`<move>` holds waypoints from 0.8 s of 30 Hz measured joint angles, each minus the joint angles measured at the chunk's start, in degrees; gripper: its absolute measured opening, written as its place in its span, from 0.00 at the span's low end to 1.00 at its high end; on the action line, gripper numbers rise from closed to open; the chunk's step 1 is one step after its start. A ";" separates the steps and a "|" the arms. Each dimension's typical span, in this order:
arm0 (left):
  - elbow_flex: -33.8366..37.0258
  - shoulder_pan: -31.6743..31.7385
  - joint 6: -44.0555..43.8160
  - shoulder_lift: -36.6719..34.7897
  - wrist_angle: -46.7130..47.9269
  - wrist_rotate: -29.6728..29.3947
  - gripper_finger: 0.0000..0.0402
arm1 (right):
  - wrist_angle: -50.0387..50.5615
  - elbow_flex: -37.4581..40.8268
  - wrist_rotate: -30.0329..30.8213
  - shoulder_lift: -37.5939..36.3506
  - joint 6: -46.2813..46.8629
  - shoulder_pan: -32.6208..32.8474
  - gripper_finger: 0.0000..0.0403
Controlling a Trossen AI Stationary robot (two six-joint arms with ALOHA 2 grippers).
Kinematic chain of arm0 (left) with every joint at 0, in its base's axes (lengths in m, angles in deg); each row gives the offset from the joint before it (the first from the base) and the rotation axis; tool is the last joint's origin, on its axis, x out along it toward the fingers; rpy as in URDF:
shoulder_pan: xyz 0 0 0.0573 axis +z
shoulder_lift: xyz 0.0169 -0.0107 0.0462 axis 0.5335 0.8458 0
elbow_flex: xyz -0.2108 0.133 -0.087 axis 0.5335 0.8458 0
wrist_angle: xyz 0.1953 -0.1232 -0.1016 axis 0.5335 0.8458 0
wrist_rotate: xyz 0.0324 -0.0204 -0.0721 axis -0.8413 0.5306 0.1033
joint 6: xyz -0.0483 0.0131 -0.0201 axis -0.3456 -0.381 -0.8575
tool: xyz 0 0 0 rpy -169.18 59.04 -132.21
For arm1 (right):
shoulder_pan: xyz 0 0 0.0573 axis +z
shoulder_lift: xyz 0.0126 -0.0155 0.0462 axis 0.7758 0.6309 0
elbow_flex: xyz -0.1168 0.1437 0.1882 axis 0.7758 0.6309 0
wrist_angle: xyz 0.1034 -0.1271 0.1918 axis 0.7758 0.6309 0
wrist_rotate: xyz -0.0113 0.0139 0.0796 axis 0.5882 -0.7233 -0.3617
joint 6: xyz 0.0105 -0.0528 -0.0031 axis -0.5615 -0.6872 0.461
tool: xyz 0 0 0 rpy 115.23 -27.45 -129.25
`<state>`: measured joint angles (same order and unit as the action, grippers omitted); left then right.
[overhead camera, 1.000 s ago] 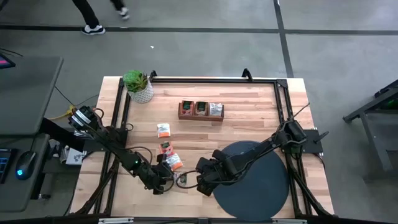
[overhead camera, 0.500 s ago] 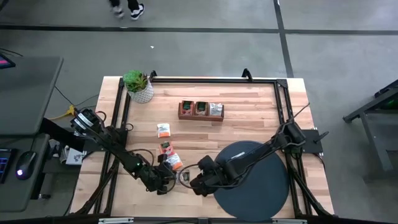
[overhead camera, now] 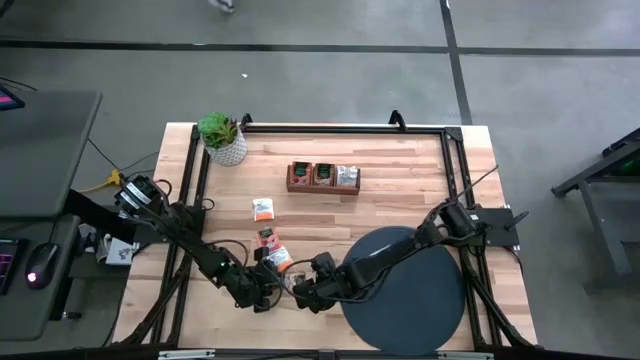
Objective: Pick & Place Tea
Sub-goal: Put the brown tea sachet into the middle section of the wooden organizer
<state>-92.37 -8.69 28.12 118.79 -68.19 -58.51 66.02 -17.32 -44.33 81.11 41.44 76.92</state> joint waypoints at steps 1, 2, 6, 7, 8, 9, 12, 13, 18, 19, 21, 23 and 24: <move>0.00 0.02 0.04 -0.01 -0.05 -0.17 0.31 | -0.40 0.00 -0.07 0.28 0.61 -0.14 0.41; 0.00 0.02 0.03 0.02 -0.15 -0.34 0.31 | -0.99 0.00 -0.04 0.84 0.80 -0.18 0.43; 0.00 0.02 -0.01 0.04 -0.26 -0.51 0.31 | -4.01 0.00 -0.11 1.88 2.23 -0.86 0.51; 0.00 0.02 0.02 0.04 -0.24 -0.55 0.31 | -4.11 0.00 -0.17 2.02 2.29 -0.96 0.53; 0.01 0.02 0.07 0.04 -0.34 -0.64 0.31 | -4.00 0.00 0.06 2.16 2.31 -1.02 0.54; 0.02 0.02 0.07 0.04 -0.39 -0.64 0.31 | -4.19 0.00 0.15 2.38 2.38 -1.04 0.56; 0.05 0.02 0.14 0.05 -0.57 -0.78 0.31 | -4.41 0.00 -0.17 3.00 3.20 -1.49 0.58; 0.04 0.02 0.14 0.05 -0.57 -0.78 0.31 | -5.01 0.00 -0.37 3.38 3.36 -1.58 0.58; 0.04 0.02 0.14 0.07 -0.61 -0.80 0.31 | -9.75 -0.26 -2.52 5.75 3.08 -2.21 0.59; 0.05 0.02 0.14 0.07 -0.63 -0.80 0.31 | -10.23 -0.23 -2.88 6.05 2.82 -2.32 0.59; 0.07 0.02 0.14 0.07 -0.61 -0.77 0.31 | -11.43 -0.22 -2.66 6.36 2.35 -2.36 0.59; 0.07 0.02 0.14 0.07 -0.68 -0.77 0.31 | -11.71 -0.22 -2.54 6.42 2.12 -2.36 0.58; 0.07 0.02 0.14 0.07 -0.66 -0.73 0.31 | -11.76 -0.21 -2.56 6.43 2.01 -2.40 0.57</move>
<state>-92.31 -8.66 28.27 118.85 -68.85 -59.24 54.26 -17.53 -46.89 87.54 43.45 74.52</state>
